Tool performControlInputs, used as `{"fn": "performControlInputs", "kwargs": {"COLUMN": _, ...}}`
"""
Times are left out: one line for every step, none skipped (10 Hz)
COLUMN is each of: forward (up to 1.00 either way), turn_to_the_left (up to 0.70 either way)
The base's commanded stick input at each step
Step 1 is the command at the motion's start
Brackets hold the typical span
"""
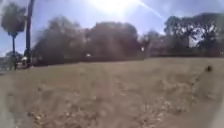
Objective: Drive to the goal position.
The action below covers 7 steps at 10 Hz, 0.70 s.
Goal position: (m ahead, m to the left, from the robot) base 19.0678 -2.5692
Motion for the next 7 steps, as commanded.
{"fn": "performControlInputs", "kwargs": {"forward": 0.70, "turn_to_the_left": -0.26}}
{"fn": "performControlInputs", "kwargs": {"forward": 0.70, "turn_to_the_left": -0.29}}
{"fn": "performControlInputs", "kwargs": {"forward": 0.70, "turn_to_the_left": -0.31}}
{"fn": "performControlInputs", "kwargs": {"forward": 0.70, "turn_to_the_left": -0.34}}
{"fn": "performControlInputs", "kwargs": {"forward": 0.70, "turn_to_the_left": -0.17}}
{"fn": "performControlInputs", "kwargs": {"forward": 0.70, "turn_to_the_left": 0.00}}
{"fn": "performControlInputs", "kwargs": {"forward": 0.70, "turn_to_the_left": 0.00}}
